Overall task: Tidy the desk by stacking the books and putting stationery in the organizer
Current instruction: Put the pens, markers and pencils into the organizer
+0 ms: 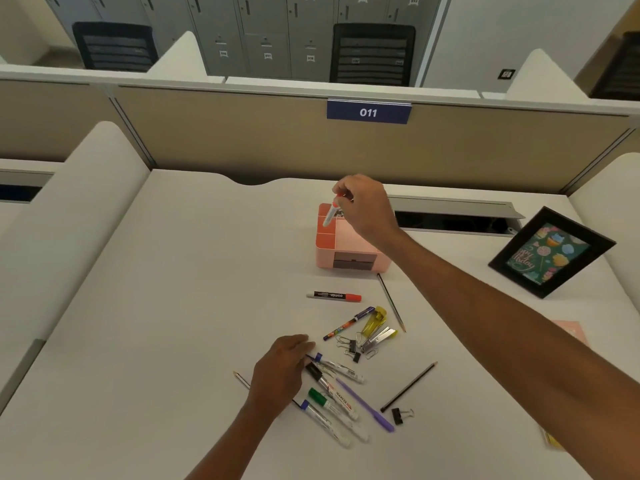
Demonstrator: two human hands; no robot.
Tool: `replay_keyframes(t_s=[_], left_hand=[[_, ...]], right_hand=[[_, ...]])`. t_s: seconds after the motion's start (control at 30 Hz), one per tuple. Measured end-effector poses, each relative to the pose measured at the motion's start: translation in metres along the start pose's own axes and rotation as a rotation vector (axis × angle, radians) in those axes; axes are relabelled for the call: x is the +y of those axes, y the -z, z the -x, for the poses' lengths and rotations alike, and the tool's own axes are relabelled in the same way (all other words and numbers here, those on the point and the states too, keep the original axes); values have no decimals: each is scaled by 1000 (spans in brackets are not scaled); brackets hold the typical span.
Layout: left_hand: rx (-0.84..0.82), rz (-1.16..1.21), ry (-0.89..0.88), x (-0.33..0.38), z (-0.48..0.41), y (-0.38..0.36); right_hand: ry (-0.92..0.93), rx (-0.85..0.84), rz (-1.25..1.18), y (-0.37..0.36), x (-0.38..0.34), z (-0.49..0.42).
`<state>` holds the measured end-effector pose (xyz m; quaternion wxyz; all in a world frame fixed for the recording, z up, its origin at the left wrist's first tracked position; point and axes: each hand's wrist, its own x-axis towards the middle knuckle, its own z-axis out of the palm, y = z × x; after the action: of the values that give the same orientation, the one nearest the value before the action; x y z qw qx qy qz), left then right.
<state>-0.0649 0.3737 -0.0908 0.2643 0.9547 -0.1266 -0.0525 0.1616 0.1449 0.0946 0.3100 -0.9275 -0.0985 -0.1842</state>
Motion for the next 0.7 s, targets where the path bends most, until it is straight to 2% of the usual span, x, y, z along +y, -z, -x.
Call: replay_keyframes(t_s=[0.33,0.7], left_hand=[[-37,-25,-3,3,-12,6],[-83,-32,-25,-5,-22,10]], right_hand=[[-11,-166,162,-47,12,-20],[-51,-256,184,-71,20,-24]])
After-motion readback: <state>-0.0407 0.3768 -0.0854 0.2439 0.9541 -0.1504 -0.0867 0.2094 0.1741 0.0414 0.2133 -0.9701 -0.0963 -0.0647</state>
